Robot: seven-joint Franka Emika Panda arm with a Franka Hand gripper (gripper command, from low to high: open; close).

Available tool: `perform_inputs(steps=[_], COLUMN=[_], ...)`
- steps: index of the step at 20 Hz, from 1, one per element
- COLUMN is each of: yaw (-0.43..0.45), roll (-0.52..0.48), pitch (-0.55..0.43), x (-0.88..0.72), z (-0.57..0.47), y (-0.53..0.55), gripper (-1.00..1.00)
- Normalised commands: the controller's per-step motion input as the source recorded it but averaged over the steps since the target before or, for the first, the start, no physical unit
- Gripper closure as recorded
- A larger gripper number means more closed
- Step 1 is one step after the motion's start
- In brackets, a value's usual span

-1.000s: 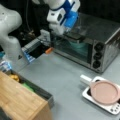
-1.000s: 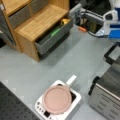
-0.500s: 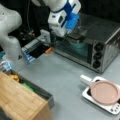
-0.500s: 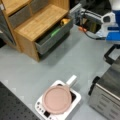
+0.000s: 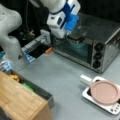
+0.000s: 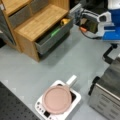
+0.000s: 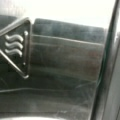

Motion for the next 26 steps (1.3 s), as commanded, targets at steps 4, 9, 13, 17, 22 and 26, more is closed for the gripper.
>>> perform_inputs(steps=[4,9,13,17,22,26], yaw=[0.061,0.072,0.077,0.084,0.099,0.084], roll=[0.049,0.04,0.059,0.091,0.162,0.228], pitch=[-0.013,-0.026,-0.049,-0.05,-0.039,-0.018], x=[0.14,0.14,0.11,0.08,0.06,0.06], z=[-0.2,-0.22,-0.13,-0.08,-0.07,-0.12], y=[-0.05,0.01,-0.06,-0.11,-0.2,-0.33], gripper=[-1.0,-1.0,-1.0,-1.0,-1.0,-1.0])
